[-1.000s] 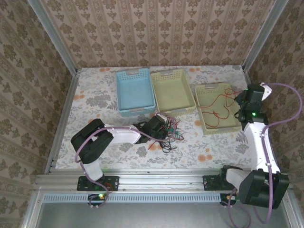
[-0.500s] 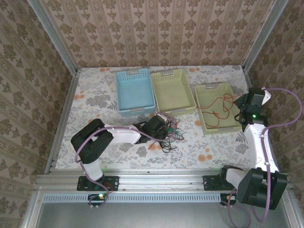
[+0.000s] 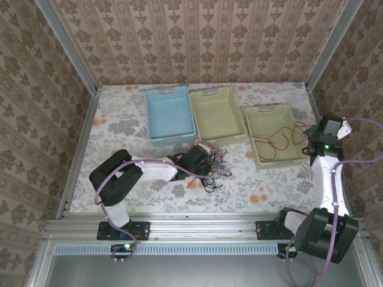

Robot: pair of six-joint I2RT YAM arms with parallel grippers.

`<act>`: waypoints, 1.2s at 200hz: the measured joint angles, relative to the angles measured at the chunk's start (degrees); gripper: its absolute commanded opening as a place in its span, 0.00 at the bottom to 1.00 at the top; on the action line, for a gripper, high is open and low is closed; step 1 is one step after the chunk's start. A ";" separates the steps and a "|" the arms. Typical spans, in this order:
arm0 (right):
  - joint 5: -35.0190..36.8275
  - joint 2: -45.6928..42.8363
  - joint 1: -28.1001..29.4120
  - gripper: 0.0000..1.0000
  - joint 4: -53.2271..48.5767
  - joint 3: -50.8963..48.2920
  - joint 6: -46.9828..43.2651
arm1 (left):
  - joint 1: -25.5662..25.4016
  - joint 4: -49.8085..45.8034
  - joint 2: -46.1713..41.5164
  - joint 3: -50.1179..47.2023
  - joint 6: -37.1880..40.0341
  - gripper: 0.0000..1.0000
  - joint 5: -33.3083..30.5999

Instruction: Untangle the cables

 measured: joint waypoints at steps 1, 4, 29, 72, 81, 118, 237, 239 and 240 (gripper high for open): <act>0.00 0.02 0.00 0.00 -0.02 0.02 0.02 | 0.00 0.02 0.00 0.00 0.00 0.66 0.02; 0.00 0.15 0.00 0.00 -0.04 0.00 0.15 | 0.02 0.04 0.00 -0.04 0.00 0.67 0.02; 0.07 0.76 0.00 0.00 -1.25 0.02 0.79 | 0.11 0.42 -0.17 -0.33 0.00 0.67 0.17; 1.79 0.81 -0.70 0.00 -3.10 1.11 0.98 | 0.79 1.46 -0.96 -1.55 0.00 0.67 0.79; 2.08 0.81 -1.11 0.00 -3.15 1.38 0.98 | 1.07 1.62 -1.27 -1.95 0.00 0.67 0.90; 2.34 0.83 -2.40 0.00 -3.45 1.51 1.05 | 1.77 1.97 -2.08 -2.93 -0.02 0.67 1.31; -6.78 8.37 11.41 0.42 1.40 -5.29 3.06 | 1.88 1.97 -2.27 -2.78 0.22 0.73 2.86; -6.82 8.55 11.56 0.43 1.38 -5.29 2.91 | 1.88 1.95 -2.27 -2.78 0.22 0.74 2.91; -6.86 8.59 11.61 0.43 1.38 -5.29 2.97 | 1.88 1.95 -2.27 -2.75 0.22 0.74 2.93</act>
